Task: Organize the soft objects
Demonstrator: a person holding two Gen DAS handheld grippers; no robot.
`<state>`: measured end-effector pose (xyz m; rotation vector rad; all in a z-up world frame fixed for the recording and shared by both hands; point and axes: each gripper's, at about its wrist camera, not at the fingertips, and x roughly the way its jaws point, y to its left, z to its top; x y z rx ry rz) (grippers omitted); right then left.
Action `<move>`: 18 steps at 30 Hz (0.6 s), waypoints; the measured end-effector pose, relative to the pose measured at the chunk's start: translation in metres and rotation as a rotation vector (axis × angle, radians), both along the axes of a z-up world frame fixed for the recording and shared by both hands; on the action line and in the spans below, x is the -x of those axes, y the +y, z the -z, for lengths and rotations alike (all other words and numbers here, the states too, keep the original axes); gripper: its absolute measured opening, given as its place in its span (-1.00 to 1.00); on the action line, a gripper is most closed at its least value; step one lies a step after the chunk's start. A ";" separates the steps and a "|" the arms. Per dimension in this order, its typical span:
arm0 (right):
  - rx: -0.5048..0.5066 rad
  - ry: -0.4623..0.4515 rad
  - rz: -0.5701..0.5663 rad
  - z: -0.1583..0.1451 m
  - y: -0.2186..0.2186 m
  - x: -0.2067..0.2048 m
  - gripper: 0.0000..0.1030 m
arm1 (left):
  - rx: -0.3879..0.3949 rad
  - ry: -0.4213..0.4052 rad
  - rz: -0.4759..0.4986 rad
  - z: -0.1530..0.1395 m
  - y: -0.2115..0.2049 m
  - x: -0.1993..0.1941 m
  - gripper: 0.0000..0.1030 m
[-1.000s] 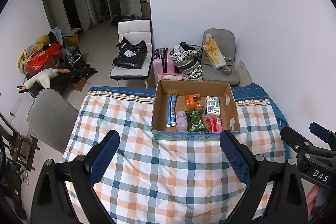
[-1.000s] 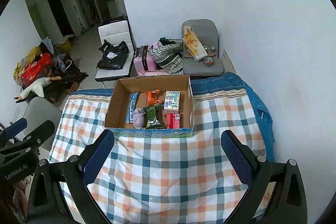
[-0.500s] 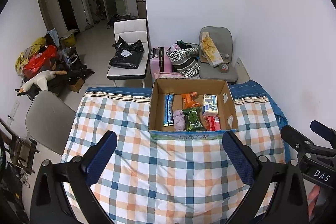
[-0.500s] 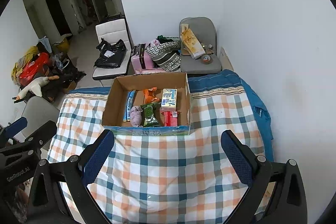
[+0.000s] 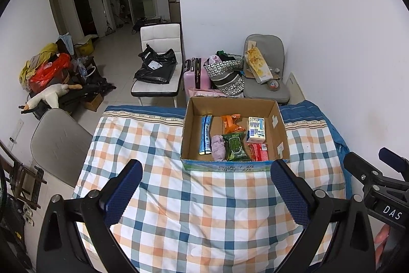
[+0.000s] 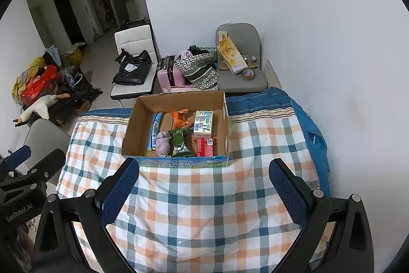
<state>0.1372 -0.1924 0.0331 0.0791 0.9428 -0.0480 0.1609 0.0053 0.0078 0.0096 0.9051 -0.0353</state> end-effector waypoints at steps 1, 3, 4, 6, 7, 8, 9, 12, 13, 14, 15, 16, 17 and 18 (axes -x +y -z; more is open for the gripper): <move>0.002 -0.001 0.002 0.000 0.000 0.000 1.00 | 0.000 -0.001 0.000 0.000 0.000 0.000 0.99; 0.001 -0.002 0.003 0.000 -0.001 0.000 1.00 | -0.002 -0.001 0.001 0.000 0.000 0.000 0.99; 0.000 -0.001 0.003 0.000 0.000 0.000 1.00 | -0.002 -0.001 0.002 0.000 0.000 0.000 0.99; 0.000 -0.001 0.003 0.000 0.000 0.000 1.00 | 0.000 -0.001 0.001 0.000 0.000 0.000 0.99; 0.000 -0.002 0.003 0.000 0.000 0.000 1.00 | 0.001 -0.001 0.002 0.000 0.000 0.000 0.99; 0.000 -0.002 0.003 -0.001 0.000 -0.001 1.00 | 0.001 -0.002 0.002 0.000 0.000 -0.001 0.99; -0.001 -0.002 0.003 0.000 0.000 -0.001 1.00 | -0.001 -0.002 0.003 0.000 0.000 -0.001 0.99; -0.001 -0.001 0.002 0.000 -0.001 -0.001 1.00 | -0.001 -0.001 0.002 0.000 0.000 -0.001 0.99; -0.002 -0.001 0.002 0.000 0.000 -0.001 1.00 | 0.000 -0.002 0.003 0.000 0.000 -0.001 0.99; 0.001 -0.001 0.001 0.000 0.000 -0.001 1.00 | 0.001 -0.003 0.000 0.000 0.000 -0.001 0.99; 0.003 -0.001 0.000 0.000 -0.001 -0.001 1.00 | 0.001 -0.003 -0.002 0.000 0.001 -0.001 0.99; -0.001 -0.001 0.003 0.000 -0.001 0.000 1.00 | 0.003 -0.004 -0.008 -0.002 0.001 0.001 0.99; -0.002 -0.001 0.002 0.000 0.000 0.000 1.00 | 0.002 -0.006 -0.008 -0.002 0.001 0.001 0.99; 0.001 -0.001 0.001 0.000 0.000 0.000 1.00 | 0.002 -0.007 -0.005 -0.002 0.001 0.001 0.99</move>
